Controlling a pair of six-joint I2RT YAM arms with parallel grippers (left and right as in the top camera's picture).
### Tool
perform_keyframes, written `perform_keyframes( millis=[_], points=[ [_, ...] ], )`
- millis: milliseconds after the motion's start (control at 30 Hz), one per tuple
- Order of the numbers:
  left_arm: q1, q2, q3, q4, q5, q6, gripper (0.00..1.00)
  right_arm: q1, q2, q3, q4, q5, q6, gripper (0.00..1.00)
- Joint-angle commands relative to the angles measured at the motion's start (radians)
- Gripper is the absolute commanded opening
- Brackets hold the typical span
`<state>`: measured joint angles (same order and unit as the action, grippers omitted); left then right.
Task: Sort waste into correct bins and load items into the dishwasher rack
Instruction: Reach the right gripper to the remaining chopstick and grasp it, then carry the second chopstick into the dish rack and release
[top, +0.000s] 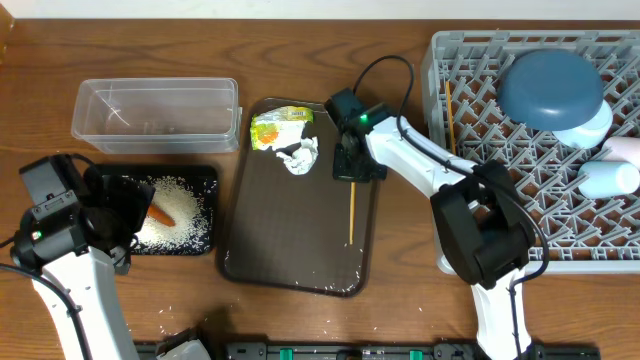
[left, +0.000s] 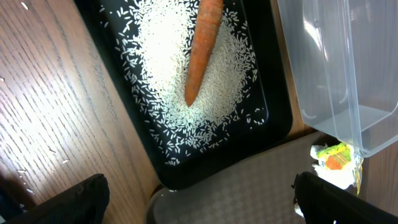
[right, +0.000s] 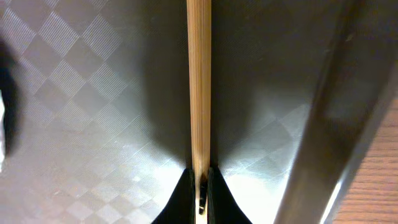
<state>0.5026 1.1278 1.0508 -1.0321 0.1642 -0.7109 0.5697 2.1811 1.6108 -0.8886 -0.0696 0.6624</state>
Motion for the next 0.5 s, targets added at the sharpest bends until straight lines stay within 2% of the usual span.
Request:
perform_keyframes(
  millis=[0,133,267,467],
  points=[
    [0.004,0.002,0.020,-0.003,-0.017,-0.009,0.97,-0.025,-0.039,0.055,-0.015,-0.082,-0.071,0.01],
    [0.004,0.002,0.020,-0.003,-0.016,-0.009,0.97,-0.079,-0.122,0.155,-0.076,-0.104,-0.145,0.01],
    [0.004,0.002,0.020,-0.003,-0.016,-0.009,0.97,-0.175,-0.225,0.265,-0.136,-0.103,-0.287,0.01],
    [0.004,0.002,0.020,-0.003,-0.016,-0.009,0.97,-0.350,-0.335,0.321,-0.163,-0.082,-0.494,0.01]
  ],
)
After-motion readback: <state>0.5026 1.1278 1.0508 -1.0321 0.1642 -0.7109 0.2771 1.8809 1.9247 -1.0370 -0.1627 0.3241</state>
